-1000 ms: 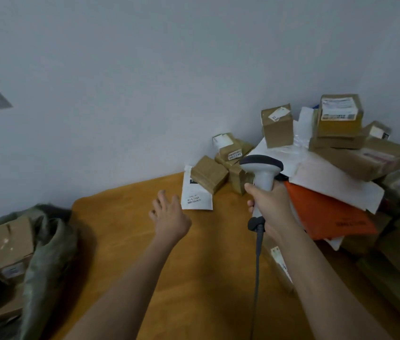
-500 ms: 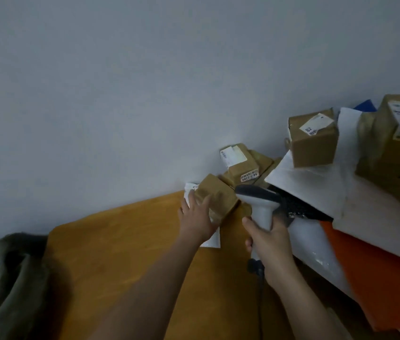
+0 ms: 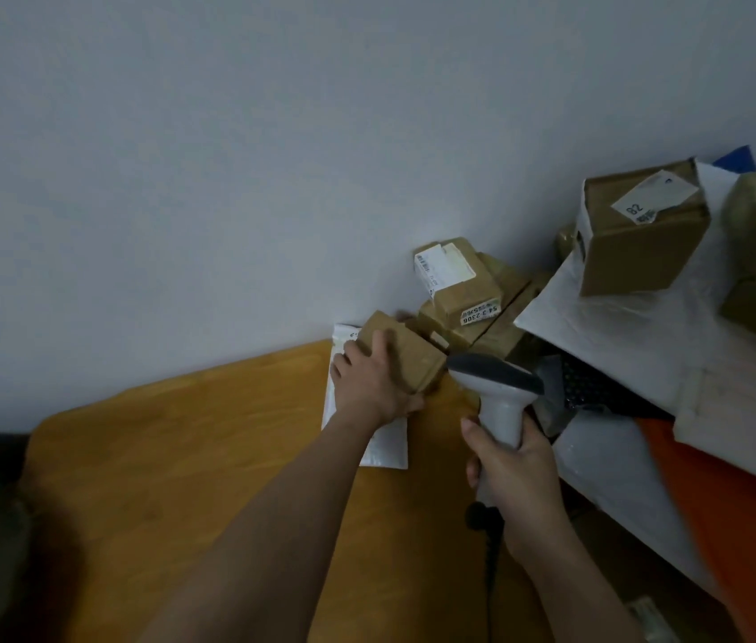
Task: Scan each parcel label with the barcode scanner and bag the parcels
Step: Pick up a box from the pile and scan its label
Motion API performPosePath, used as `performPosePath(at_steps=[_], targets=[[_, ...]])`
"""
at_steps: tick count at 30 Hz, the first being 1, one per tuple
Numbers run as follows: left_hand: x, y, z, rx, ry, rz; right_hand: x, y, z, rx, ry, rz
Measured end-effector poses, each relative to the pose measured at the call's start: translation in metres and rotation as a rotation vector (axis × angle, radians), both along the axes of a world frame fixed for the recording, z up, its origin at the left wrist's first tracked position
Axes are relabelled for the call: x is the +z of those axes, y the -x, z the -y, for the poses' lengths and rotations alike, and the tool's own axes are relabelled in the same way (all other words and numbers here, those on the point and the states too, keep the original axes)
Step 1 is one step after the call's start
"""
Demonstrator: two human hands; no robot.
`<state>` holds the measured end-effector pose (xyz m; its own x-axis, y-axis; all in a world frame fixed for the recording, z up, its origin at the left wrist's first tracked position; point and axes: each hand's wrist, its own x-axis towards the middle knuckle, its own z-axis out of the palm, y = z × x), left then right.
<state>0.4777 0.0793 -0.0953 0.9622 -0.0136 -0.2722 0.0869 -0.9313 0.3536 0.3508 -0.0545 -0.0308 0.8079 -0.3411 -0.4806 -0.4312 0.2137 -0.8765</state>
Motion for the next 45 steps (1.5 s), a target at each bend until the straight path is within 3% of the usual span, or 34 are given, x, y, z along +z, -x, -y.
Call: performPosePath(at_steps=[3, 6, 9, 13, 15, 19, 25, 28, 35, 45], targets=[[0.003, 0.019, -0.016, 0.123, 0.171, -0.042, 0.006, 0.005, 0.001, -0.027, -0.011, 0.005], [0.020, 0.051, -0.031, 0.378, 0.686, -0.094, 0.016, 0.015, -0.001, -0.055, -0.038, 0.019], [0.054, 0.089, -0.044, 0.534, 1.143, -0.329, 0.034, 0.031, -0.006, -0.059, -0.077, 0.048], [0.091, 0.136, -0.057, 0.496, 1.663, -0.564, 0.065, 0.059, -0.011, -0.064, -0.094, 0.121], [0.108, 0.155, -0.059, 0.445, 1.782, -0.629, 0.081, 0.074, -0.011, -0.073, -0.090, 0.162], [0.135, 0.189, -0.054, 0.370, 1.806, -0.667, 0.106, 0.101, -0.011, -0.055, -0.073, 0.235], [0.160, 0.222, -0.059, 0.440, 1.603, -0.377, 0.127, 0.135, 0.003, -0.037, 0.055, 0.328], [0.179, 0.234, -0.062, 0.462, 1.524, -0.316, 0.135, 0.148, 0.008, -0.005, 0.137, 0.346], [0.226, 0.260, -0.058, 0.235, 1.216, -0.200, 0.150, 0.163, 0.009, 0.016, 0.215, 0.370], [0.236, 0.286, -0.054, 0.117, 1.256, -0.499, 0.162, 0.168, 0.003, 0.045, 0.361, 0.400]])
